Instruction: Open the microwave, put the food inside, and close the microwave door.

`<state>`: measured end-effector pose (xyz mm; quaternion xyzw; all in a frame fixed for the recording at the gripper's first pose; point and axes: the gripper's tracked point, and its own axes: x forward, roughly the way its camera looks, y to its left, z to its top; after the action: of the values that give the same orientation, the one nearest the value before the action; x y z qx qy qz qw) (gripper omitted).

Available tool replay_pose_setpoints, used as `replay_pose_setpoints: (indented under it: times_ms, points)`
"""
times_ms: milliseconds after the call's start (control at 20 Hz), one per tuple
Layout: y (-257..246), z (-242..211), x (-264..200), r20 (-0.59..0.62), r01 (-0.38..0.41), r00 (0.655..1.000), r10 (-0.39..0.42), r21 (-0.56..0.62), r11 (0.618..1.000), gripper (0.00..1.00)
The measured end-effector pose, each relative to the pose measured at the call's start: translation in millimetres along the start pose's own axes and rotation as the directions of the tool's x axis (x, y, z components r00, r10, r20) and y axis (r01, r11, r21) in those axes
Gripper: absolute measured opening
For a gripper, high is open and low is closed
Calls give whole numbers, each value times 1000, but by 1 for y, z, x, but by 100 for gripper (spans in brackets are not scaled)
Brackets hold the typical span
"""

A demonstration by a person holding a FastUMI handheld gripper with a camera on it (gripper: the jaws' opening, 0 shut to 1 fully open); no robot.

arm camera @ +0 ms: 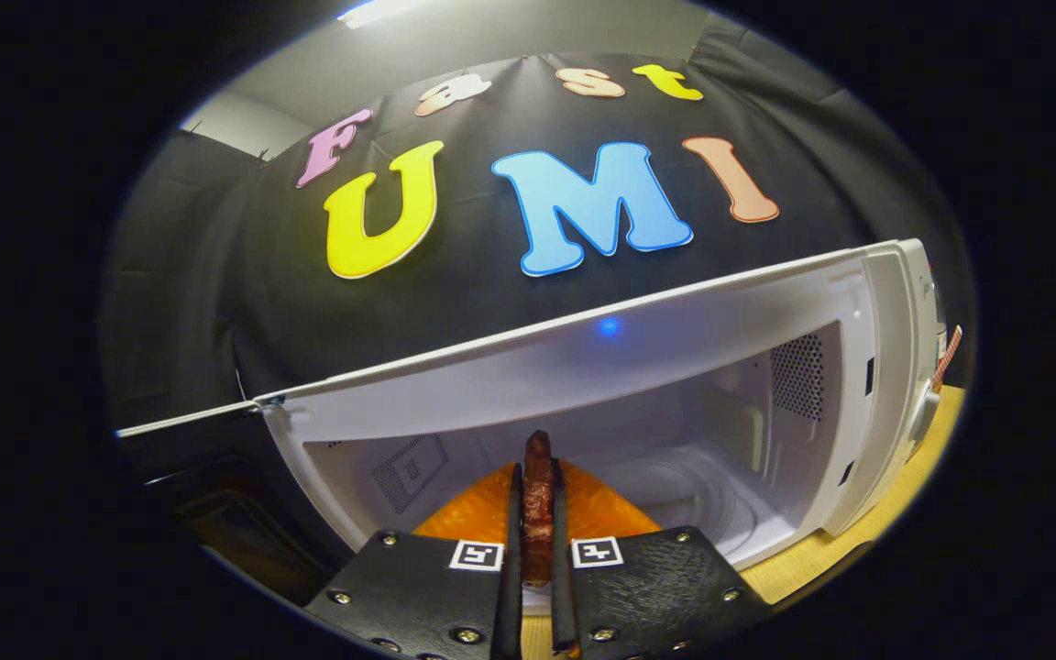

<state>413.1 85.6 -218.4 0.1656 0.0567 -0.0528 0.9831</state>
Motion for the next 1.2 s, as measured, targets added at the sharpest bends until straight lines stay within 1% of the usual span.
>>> replay_pose_setpoints:
  times_ms: [150, 200, 300, 400, 500, 600, 650, 700, 750, 800, 850, 950, 1000, 1050, 1100, 1200]
  points:
    - [-9, 3, 16, 27, 15, 1000, -15, 15, 1000, 13]
    - [-12, 2, 18, 40, 29, 999, -29, -1, 1000, 15]
    - [-23, -3, 25, 43, 52, 998, -51, -21, 998, 22]
    - [-27, -8, 30, 36, 46, 998, -46, -4, 999, 27]
    - [-28, -13, 34, 24, 51, 998, -52, 38, 998, 30]
    - [-36, -17, 38, 21, 94, 995, -95, 37, 995, 34]
    - [-43, -21, 39, 14, 126, 992, -127, 29, 992, 37]
    - [-50, -26, 42, 2, 160, 987, -160, 24, 987, 45]
    - [-56, -33, 42, -11, 182, 983, -182, 22, 983, 49]
    - [-61, -36, 45, -24, 200, 980, -200, 24, 979, 58]
    - [-64, -42, 46, -37, 207, 978, -206, 27, 978, 59]
    - [-65, -46, 51, -52, 193, 980, -191, 27, 981, 63]
    - [-70, -49, 53, -59, 197, 979, -197, 8, 980, 75]
    - [-79, -48, 52, -52, 227, 972, -227, -20, 974, 81]
    - [-88, -45, 51, -37, 248, 967, -250, -52, 967, 92]
    - [-93, -37, 49, -5, 266, 963, -268, -109, 958, 94]
